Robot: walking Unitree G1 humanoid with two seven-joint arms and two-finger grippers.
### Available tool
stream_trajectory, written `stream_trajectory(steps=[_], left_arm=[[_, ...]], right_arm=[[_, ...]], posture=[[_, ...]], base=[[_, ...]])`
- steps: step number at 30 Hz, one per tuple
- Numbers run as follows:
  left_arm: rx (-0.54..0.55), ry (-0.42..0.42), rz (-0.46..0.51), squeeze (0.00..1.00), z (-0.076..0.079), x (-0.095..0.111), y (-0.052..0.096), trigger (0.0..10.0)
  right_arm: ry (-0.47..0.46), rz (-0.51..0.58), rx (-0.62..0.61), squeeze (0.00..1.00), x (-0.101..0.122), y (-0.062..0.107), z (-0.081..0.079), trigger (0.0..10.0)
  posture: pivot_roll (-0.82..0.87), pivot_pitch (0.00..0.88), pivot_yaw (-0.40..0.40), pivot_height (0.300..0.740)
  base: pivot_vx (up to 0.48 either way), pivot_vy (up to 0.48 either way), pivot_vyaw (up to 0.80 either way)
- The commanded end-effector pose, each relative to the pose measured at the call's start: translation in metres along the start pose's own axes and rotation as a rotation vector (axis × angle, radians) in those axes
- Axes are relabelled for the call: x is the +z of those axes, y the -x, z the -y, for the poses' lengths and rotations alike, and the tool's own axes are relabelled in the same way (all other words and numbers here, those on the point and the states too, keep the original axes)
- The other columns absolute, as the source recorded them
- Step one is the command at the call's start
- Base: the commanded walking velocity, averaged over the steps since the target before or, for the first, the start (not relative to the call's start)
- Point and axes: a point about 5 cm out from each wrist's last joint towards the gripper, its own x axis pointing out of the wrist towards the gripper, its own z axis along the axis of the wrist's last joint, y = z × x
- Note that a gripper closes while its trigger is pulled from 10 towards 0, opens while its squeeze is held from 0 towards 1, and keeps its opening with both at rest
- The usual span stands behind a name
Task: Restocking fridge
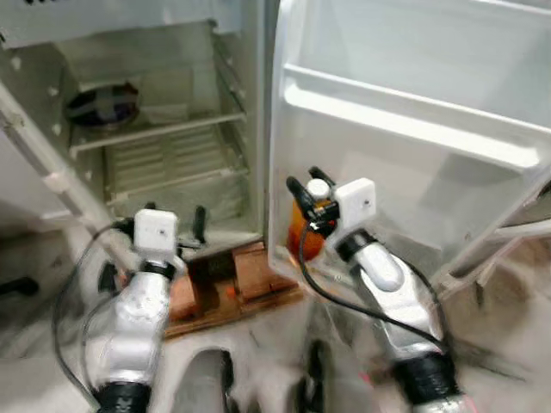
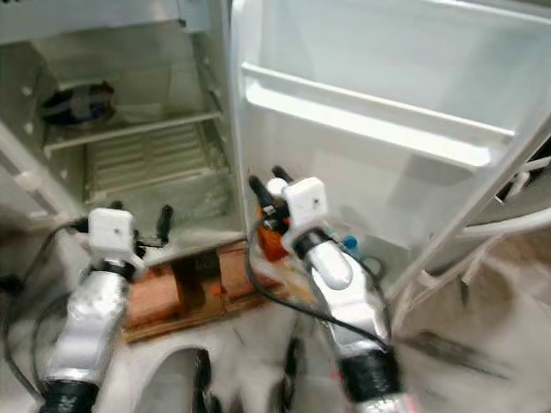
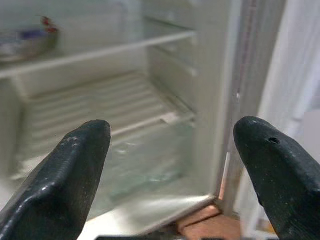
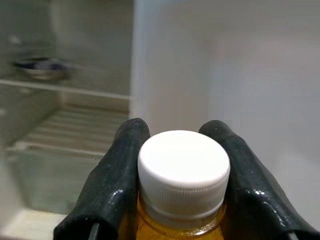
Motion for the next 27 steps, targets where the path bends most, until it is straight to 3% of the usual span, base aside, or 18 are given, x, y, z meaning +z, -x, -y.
stream_trajectory(steps=[1, 9, 27], left_arm=[[0.018, -0.019, -0.019, 0.00, -0.0094, -0.0032, 0.0024, 10.0], [0.023, -0.022, -0.019, 0.00, -0.0084, -0.0025, 0.0019, 10.0], [0.030, -0.016, -0.025, 0.00, -0.0075, -0.0026, 0.0049, 10.0]], right_arm=[[-0.010, 0.050, 0.039, 0.00, 0.0097, -0.0057, -0.0105, 10.0], [-0.010, 0.044, 0.061, 0.00, 0.0091, -0.0059, -0.0120, 10.0], [0.003, 0.047, 0.068, 0.00, 0.0080, -0.0093, -0.0125, 10.0]], posture=[[0.04, 0.077, -0.013, 0.646], [0.05, 0.078, -0.017, 0.646], [0.06, 0.095, -0.023, 0.546]], base=[[0.000, 0.000, 0.00], [0.000, 0.000, 0.00], [0.000, 0.000, 0.00]])
